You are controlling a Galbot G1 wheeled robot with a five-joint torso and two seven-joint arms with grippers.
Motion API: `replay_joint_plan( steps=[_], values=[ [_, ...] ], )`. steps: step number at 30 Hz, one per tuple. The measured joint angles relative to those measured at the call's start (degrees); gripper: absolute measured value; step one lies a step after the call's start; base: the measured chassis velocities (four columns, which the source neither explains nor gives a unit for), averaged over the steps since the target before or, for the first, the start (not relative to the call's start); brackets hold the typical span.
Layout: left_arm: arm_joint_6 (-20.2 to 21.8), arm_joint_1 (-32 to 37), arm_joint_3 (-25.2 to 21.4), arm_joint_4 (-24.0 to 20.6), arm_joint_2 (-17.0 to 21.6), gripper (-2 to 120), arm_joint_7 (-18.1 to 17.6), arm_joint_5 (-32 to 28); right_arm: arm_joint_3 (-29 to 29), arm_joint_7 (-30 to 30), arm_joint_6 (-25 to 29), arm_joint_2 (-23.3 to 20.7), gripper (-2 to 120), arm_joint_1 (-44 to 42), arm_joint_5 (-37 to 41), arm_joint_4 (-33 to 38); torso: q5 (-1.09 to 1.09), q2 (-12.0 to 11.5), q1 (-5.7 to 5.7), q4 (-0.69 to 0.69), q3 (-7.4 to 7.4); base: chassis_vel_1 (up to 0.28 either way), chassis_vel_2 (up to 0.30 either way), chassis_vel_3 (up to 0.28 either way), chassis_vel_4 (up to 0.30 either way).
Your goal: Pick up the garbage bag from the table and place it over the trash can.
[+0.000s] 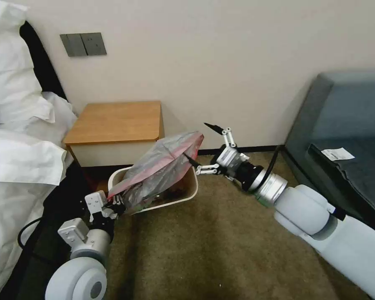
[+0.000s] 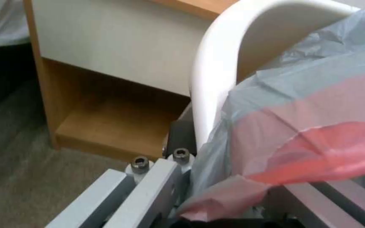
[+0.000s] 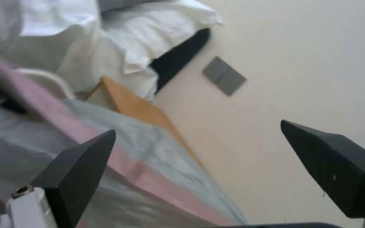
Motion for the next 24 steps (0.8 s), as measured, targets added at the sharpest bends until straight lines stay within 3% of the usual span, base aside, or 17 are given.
replay_joint_plan(
  steps=[2,10,14,17,24],
  values=[
    [0.19,-0.27,0.25,0.0,0.04,5,0.09,0.27,-1.33,-1.56,0.37,0.46,100,1.87,-1.96,-1.11,0.01,0.0,0.0,0.0,0.0,0.0,0.0,0.0,0.0],
    [1.29,-0.63,1.04,-0.08,1.2,5,2.97,3.57,-17.09,-4.7,-1.26,5.2,100,17.44,-2.22,-7.43,0.0,0.0,0.0,0.01,0.01,0.0,0.0,0.0,0.0],
    [1.35,-0.72,1.08,-0.08,1.38,5,3.43,3.97,-19.54,-4.82,-1.75,6.55,100,19.85,-1.73,-8.44,0.01,0.0,0.0,0.02,0.0,0.0,0.0,0.0,0.0],
    [1.36,-0.83,1.14,-0.06,1.59,5,3.66,4.39,-24.6,-5.39,-4.05,10.27,100,24.06,0.19,-9.5,0.01,0.0,0.0,0.02,0.0,0.0,0.0,0.0,0.0],
    [1.26,-0.96,1.0,0.74,1.7,5,3.69,5.69,-28.12,-6.1,-5.15,11.1,100,27.08,2.25,-9.33,0.0,0.0,0.0,0.01,0.01,0.0,0.0,0.0,0.0]
  ],
)
